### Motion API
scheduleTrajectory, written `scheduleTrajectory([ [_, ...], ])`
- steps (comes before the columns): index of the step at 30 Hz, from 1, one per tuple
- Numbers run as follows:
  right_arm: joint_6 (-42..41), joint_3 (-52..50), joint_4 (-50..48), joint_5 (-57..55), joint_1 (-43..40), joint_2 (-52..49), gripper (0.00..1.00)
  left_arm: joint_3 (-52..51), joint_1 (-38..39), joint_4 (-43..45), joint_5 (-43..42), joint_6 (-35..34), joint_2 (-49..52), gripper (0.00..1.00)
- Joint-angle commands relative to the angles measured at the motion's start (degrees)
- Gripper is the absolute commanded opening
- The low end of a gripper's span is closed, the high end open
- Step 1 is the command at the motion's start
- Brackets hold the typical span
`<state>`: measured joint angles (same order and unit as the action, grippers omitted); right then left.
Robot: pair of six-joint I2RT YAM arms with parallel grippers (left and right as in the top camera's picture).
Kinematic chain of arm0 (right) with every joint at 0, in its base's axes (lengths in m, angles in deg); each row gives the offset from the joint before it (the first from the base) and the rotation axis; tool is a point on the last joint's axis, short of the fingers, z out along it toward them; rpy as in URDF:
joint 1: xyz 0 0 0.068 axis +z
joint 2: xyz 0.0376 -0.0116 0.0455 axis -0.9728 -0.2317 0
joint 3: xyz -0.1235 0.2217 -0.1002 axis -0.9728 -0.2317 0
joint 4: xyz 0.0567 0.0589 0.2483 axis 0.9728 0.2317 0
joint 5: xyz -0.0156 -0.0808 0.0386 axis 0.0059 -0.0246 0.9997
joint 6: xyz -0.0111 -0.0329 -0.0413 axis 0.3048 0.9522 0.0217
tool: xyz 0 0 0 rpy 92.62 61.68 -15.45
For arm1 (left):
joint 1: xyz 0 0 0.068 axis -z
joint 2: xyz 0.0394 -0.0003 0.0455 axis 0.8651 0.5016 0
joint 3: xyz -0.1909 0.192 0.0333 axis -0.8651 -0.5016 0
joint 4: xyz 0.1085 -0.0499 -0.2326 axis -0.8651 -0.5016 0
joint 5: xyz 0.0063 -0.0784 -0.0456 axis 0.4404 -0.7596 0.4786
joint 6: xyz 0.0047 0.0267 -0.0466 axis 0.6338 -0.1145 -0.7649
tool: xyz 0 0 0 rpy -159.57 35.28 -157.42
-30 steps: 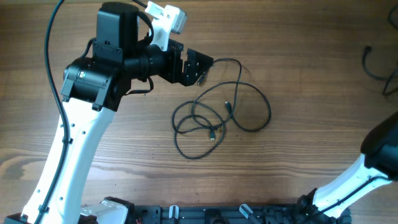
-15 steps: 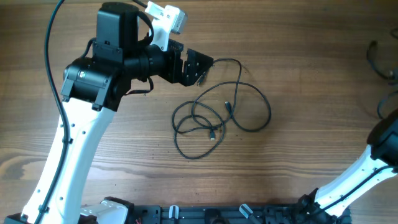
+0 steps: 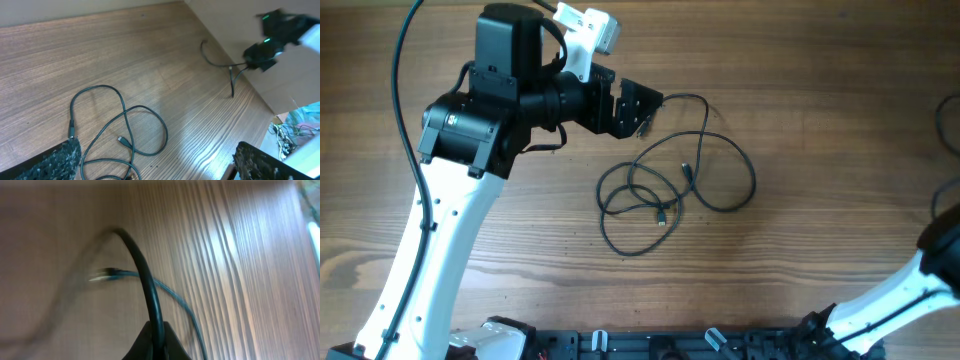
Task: Untangle cables
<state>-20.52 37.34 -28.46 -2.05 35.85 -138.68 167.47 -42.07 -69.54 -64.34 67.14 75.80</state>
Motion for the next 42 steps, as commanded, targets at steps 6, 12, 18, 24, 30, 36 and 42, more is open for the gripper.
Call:
scheduleTrajectory([
  [6, 21.5, 0.3, -10.5, 2.9, 0.2, 17.2, 0.17, 0.4, -0.4, 0.2, 0.3, 0.7, 0.5, 1.00],
  [12, 25.7, 0.3, -11.1, 7.1, 0.2, 9.6, 0.18, 0.4, -0.4, 0.2, 0.3, 0.7, 0.5, 1.00],
  [18, 25.6, 0.3, -12.7, 15.7, 0.4, 3.0, 0.22, 0.4, -0.4, 0.4, 0.3, 0.7, 1.2, 1.00],
  [24, 40.0, 0.3, -16.0, 75.1, 1.8, 2.9, 0.45, 0.4, 0.0, 1.6, 0.4, 0.6, 3.2, 1.00],
  [30, 48.3, 0.3, -7.5, 82.2, 9.2, 2.9, 0.47, 0.4, 0.9, 1.0, 0.3, -2.5, 10.1, 1.00],
  [36, 49.4, 0.3, -4.8, 82.1, 17.9, 2.9, 0.49, 0.4, 3.6, -1.1, 4.1, 4.3, 18.4, 0.97],
  [42, 49.3, 0.3, -4.0, 78.6, 22.3, 2.9, 0.49, 0.4, 5.8, -0.1, 6.5, 12.0, 28.0, 0.95],
])
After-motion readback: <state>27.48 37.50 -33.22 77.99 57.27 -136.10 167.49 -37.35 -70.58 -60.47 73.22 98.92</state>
